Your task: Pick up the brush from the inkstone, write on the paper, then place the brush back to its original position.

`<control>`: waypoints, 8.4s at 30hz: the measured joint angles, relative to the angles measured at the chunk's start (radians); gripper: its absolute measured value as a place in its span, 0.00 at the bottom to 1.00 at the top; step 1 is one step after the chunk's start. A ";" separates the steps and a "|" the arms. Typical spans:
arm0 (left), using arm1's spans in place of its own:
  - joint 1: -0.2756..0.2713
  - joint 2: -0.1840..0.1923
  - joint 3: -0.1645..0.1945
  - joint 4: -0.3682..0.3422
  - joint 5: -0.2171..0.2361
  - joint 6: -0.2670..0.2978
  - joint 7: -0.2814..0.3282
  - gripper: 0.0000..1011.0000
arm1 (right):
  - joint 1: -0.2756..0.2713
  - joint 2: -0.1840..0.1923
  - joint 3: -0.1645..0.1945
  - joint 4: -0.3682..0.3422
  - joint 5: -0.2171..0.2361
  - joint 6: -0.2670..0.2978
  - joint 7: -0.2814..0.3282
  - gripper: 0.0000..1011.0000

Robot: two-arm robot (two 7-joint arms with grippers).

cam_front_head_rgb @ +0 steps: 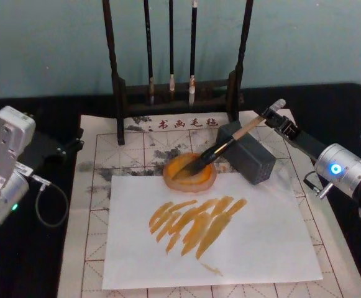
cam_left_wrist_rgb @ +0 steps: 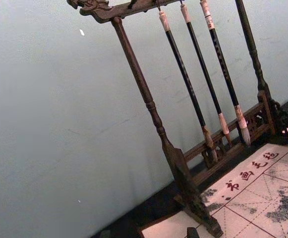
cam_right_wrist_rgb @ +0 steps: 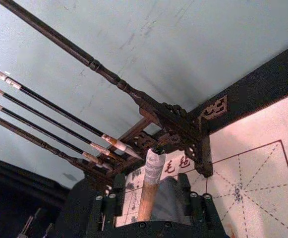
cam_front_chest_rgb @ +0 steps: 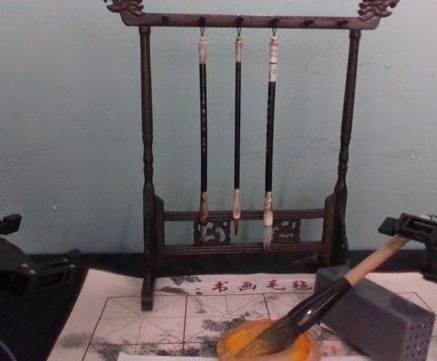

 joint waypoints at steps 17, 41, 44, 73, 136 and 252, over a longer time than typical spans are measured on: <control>0.000 0.000 0.000 0.000 0.000 0.000 0.000 0.99 | 0.000 0.000 0.000 0.000 0.001 0.000 0.000 0.19; 0.000 0.000 0.000 0.000 0.000 0.000 0.000 0.99 | 0.000 0.006 0.000 -0.001 0.028 0.016 -0.001 0.19; 0.000 0.000 0.000 0.000 0.000 0.000 0.000 0.99 | 0.000 0.008 0.007 -0.007 0.064 0.039 -0.007 0.19; 0.000 0.000 0.000 0.000 0.000 0.000 0.000 0.99 | -0.032 0.069 -0.004 -0.126 0.196 0.059 0.010 0.19; 0.000 0.000 0.000 0.000 0.000 0.000 0.000 0.99 | 0.098 0.172 -0.340 -0.092 0.027 -0.095 0.238 0.19; 0.000 0.000 0.000 0.000 0.000 0.000 0.000 0.99 | 0.088 0.149 -0.283 -0.075 -0.086 -0.191 0.266 0.19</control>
